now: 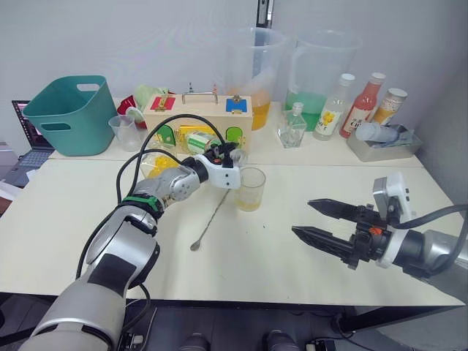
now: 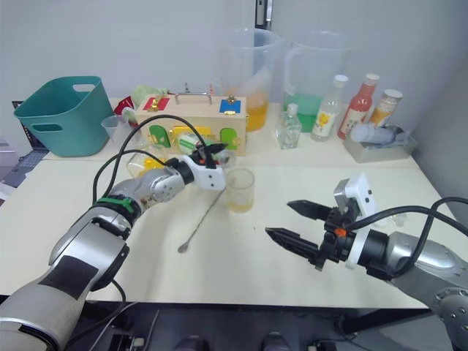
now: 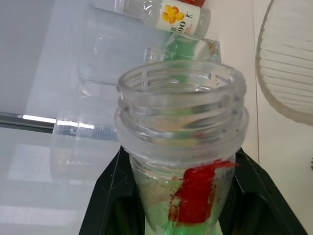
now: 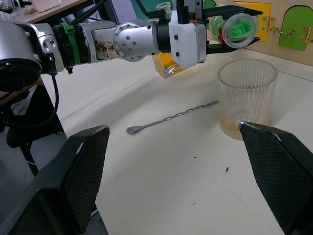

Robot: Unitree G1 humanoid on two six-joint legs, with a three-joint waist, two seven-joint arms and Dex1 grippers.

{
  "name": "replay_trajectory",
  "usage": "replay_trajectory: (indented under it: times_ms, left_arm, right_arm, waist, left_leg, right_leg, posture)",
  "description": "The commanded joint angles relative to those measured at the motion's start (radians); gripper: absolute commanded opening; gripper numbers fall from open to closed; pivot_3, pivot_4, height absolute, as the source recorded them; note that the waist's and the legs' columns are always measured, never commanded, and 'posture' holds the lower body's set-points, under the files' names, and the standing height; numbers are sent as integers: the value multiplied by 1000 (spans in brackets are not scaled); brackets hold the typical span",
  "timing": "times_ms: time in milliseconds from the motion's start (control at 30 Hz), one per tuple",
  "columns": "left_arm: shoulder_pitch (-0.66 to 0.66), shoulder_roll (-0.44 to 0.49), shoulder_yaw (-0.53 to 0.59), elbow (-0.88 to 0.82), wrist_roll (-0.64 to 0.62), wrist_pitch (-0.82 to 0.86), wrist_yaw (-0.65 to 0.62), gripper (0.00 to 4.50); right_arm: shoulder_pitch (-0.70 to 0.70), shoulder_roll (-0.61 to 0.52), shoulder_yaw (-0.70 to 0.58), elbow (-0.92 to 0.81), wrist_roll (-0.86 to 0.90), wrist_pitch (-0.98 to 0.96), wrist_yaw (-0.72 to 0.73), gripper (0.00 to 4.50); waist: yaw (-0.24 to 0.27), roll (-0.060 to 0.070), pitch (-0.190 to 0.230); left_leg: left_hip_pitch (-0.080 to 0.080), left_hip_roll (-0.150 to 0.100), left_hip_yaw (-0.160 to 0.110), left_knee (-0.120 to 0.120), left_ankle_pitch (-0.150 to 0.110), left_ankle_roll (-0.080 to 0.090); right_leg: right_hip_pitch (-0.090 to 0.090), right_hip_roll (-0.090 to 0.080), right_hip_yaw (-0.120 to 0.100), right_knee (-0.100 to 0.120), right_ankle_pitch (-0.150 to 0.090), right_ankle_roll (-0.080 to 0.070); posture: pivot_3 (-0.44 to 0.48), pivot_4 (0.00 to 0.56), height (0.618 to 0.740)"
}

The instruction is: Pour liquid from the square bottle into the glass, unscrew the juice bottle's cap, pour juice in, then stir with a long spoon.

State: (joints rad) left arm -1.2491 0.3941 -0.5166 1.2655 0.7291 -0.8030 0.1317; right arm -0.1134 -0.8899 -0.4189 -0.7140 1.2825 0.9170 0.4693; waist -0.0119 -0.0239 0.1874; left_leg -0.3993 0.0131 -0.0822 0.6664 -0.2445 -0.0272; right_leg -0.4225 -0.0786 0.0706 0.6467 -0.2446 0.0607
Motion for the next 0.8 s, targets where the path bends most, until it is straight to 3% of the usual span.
replay_trajectory:
  times_ms: [33, 233, 800]
  left_arm:
    - [-51, 14, -20, -20, 34, -22, 74, 1242]
    - [-63, 15, -79, -22, 113, -14, 176, 1242]
    - [-83, 3, -113, -20, 151, 41, 205, 1242]
  right_arm:
    - [-16, -14, -20, -11, 34, -29, -7, 4487]
    - [-14, -25, -23, -6, 52, -27, -15, 4487]
    - [-37, -38, -15, 20, 45, -36, -33, 4487]
  waist:
    - [0, 0, 0]
    - [0, 0, 0]
    - [0, 0, 0]
  left_leg:
    - [0, 0, 0, 0, 0, 0]
    - [0, 0, 0, 0, 0, 0]
    - [0, 0, 0, 1, 0, 0]
  right_leg:
    - [0, 0, 0, 0, 0, 0]
    - [0, 0, 0, 0, 0, 0]
    - [0, 0, 0, 1, 0, 0]
  posture:
    - [0, 150, 740]
    - [0, 150, 740]
    - [0, 150, 740]
